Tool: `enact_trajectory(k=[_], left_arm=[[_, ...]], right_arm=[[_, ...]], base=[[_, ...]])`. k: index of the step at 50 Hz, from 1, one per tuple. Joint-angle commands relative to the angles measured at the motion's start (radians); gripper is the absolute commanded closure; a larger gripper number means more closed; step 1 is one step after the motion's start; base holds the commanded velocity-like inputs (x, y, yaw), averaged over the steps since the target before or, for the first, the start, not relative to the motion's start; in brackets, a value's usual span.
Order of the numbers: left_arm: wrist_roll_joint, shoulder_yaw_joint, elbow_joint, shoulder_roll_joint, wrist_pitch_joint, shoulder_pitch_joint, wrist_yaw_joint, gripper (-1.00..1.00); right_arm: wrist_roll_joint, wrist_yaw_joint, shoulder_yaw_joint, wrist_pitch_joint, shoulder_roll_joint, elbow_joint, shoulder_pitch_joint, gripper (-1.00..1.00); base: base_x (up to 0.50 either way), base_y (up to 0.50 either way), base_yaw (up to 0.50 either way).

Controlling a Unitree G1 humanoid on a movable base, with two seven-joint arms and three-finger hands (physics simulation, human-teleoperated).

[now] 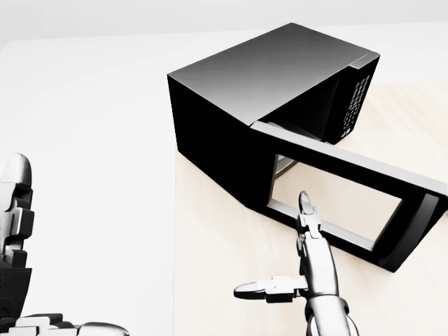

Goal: Close the microwave.

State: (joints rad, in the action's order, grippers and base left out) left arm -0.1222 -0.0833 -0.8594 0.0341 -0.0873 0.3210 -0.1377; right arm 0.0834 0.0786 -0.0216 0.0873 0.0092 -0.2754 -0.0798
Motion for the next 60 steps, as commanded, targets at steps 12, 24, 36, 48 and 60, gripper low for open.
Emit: enact_trajectory(k=[12, 24, 36, 48, 60], left_arm=[[0.003, 0.009, 0.002, -0.002, 0.0, 0.006, 0.002, -1.0], [0.003, 0.006, -0.01, -0.005, 0.0, -0.006, 0.007, -1.0], [0.003, 0.004, 0.006, -0.003, 0.0, -0.003, 0.003, -1.0], [-0.002, -0.005, 0.013, -0.002, 0.0, -0.011, 0.003, -1.0], [-0.007, -0.009, 0.001, -0.003, 0.0, -0.014, 0.002, -1.0]], right_arm=[[-0.007, 0.019, 0.026, 0.0, -0.012, -0.106, -0.116, -1.0], [-0.005, 0.026, 0.04, 0.0, -0.023, -0.208, -0.187, -1.0], [-0.003, 0.035, 0.048, 0.0, -0.035, -0.227, -0.243, -1.0], [-0.011, 0.046, 0.068, 0.0, -0.057, -0.398, -0.335, -1.0], [-0.01, 0.066, 0.08, 0.0, -0.08, -0.599, -0.467, -1.0]], base=[[0.0, 0.0, 0.0], [0.0, 0.0, 0.0], [0.0, 0.0, 0.0], [0.0, 0.0, 0.0], [0.0, 0.0, 0.0]])
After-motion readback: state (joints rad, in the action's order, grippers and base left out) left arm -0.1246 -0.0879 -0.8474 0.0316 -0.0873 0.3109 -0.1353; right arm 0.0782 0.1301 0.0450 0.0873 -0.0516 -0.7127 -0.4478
